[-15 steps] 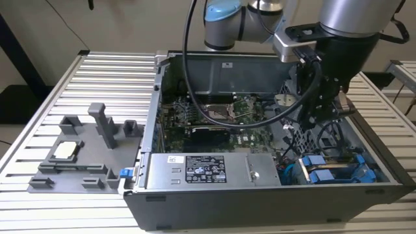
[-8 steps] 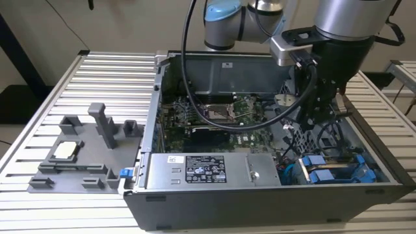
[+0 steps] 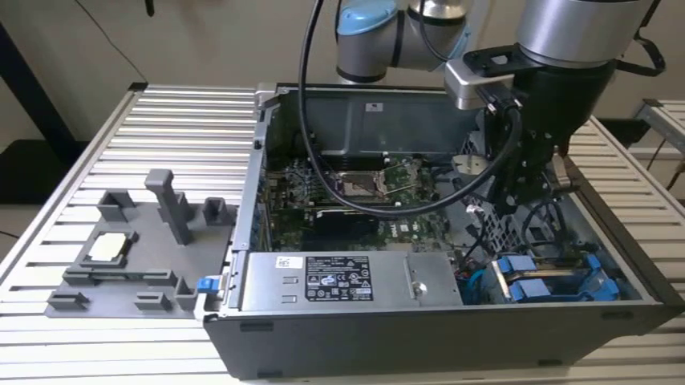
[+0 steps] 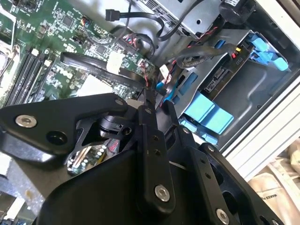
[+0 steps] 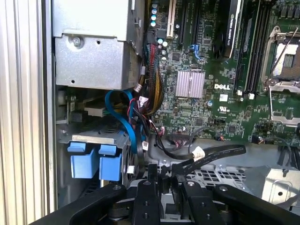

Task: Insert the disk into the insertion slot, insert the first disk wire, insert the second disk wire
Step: 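Insert the second disk wire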

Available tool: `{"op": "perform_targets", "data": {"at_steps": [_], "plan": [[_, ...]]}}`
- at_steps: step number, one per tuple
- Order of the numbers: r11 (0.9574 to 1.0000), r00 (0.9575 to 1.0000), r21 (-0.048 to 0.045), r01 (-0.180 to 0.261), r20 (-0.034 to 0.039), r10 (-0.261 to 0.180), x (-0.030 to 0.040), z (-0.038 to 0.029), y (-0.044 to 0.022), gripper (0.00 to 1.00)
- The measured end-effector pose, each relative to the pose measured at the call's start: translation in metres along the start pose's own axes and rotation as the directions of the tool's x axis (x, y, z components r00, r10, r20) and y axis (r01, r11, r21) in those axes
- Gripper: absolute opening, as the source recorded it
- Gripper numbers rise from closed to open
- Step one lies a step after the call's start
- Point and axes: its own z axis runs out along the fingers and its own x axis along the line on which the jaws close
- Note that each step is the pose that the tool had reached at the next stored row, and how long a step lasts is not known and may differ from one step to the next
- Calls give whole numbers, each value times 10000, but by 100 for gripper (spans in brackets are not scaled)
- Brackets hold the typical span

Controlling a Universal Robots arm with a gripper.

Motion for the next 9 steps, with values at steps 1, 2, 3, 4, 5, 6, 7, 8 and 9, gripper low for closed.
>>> {"op": "perform_targets", "data": {"at_steps": [1,2,3,4,5,6,7,8,9], "plan": [[10000,10000,0,2,0,-2,0,0,0,27],[10000,10000,0,3,0,-3,0,0,0,27],[10000,10000,0,5,0,-5,0,0,0,27],[10000,10000,0,6,0,-6,0,0,0,25],[10000,10000,0,8,0,-8,0,0,0,25],[10000,10000,0,9,0,-9,0,0,0,25],[10000,10000,0,11,-1,-11,0,0,0,18],[10000,10000,0,12,0,-12,0,0,0,18],[10000,10000,0,14,-1,-14,0,0,0,18]]}}
